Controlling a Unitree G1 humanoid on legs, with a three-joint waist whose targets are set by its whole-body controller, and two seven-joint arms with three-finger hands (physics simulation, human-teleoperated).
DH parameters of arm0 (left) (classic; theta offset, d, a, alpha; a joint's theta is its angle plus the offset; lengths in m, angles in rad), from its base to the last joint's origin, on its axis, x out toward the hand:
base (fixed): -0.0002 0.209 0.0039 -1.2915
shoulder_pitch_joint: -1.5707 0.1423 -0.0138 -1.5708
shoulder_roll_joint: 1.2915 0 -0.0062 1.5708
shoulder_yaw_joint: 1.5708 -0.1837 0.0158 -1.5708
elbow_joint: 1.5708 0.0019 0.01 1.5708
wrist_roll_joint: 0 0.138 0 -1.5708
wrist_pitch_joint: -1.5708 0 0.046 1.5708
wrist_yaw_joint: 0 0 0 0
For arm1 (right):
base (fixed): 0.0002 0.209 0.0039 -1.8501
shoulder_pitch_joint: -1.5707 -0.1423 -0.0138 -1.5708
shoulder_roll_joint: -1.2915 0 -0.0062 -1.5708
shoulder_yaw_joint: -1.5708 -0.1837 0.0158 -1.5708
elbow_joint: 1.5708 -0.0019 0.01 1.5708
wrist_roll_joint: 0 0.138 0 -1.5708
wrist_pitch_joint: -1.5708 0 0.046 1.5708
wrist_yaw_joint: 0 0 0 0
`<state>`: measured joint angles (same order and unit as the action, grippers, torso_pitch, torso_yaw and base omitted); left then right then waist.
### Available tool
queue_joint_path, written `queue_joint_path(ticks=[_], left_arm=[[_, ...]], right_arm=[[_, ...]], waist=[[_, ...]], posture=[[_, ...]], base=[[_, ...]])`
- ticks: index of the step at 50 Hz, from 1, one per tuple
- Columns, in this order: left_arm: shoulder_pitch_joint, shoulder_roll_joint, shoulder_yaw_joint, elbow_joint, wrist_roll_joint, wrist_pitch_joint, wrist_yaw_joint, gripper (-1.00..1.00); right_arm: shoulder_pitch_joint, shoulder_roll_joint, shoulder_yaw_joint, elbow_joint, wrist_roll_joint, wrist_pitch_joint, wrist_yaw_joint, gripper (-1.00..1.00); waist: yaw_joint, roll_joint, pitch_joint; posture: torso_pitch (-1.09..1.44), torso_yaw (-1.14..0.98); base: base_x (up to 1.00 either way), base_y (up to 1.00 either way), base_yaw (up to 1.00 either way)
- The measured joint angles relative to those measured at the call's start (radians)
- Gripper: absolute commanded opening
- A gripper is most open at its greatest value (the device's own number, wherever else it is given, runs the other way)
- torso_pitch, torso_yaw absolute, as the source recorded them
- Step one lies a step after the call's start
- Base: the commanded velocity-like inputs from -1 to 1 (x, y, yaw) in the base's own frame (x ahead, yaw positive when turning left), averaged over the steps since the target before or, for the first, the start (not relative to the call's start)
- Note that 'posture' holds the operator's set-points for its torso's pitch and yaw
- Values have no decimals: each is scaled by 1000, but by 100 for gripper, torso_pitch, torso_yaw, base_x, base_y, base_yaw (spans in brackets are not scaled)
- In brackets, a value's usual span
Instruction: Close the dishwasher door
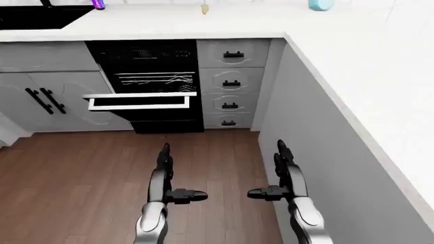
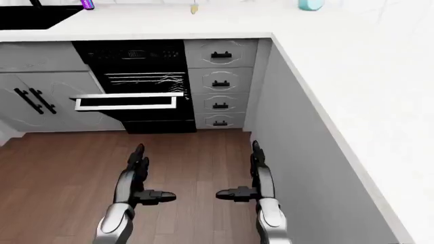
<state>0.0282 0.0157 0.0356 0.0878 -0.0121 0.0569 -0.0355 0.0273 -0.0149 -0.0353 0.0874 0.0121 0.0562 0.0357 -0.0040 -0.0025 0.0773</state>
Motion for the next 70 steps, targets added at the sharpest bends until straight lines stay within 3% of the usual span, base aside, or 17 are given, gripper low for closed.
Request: queue_joint_path(ticks=[1, 3, 5, 7, 23, 39, 49, 58, 65, 68, 70], left_arm=[[9, -1, -4, -37, -1, 7, -1, 100], [15, 0, -7, -123, 11, -7, 8, 100], [21, -3, -12, -149, 22, -18, 13, 100], [50, -6, -26, -174, 37, -2, 15, 100], [59, -8, -25, -196, 56, 33, 9, 100], [68, -10, -33, -204, 55, 40, 4, 100], [66, -6, -21, -223, 53, 59, 3, 100], [67, -11, -39, -215, 57, 56, -7, 100], [76, -3, -15, -215, 61, 58, 5, 100], [74, -5, -23, -220, 61, 55, 5, 100], [76, -15, -42, -217, 61, 52, 0, 100]], right_arm=[[26, 0, 1, -55, 2, 6, 0, 100], [51, -2, 3, -168, 2, 0, 6, 100], [57, 3, 5, -183, 2, -12, 11, 100], [72, 2, 14, -180, -5, 0, 16, 100], [92, 7, 16, -172, -67, 20, -21, 100], [115, 5, 11, -178, -73, 9, -19, 100], [112, 6, 18, -169, -77, 6, -11, 100], [124, 4, 4, -159, -74, -4, -14, 100], [125, 14, 38, -162, -74, -9, -1, 100], [126, 11, 30, -158, -75, -10, -2, 100], [128, 2, 12, -152, -76, -10, -6, 100]], waist=[[1, -3, -11], [2, -5, -59], [3, -13, -42], [3, -12, -55], [9, -4, -71], [25, 10, -46], [35, 4, -42], [30, 27, -40], [51, -6, -31], [39, -62, -25], [17, -56, -21]], posture=[[0, 0], [0, 0], [0, 0], [0, 0], [0, 0], [0, 0], [0, 0], [0, 0], [0, 0], [0, 0], [0, 0]], base=[[0, 0, 0], [0, 0, 0], [0, 0, 0], [0, 0, 0], [0, 0, 1], [0, 0, 33], [0, 0, 34], [0, 0, 51], [0, 0, 60], [0, 0, 60], [0, 0, 60]])
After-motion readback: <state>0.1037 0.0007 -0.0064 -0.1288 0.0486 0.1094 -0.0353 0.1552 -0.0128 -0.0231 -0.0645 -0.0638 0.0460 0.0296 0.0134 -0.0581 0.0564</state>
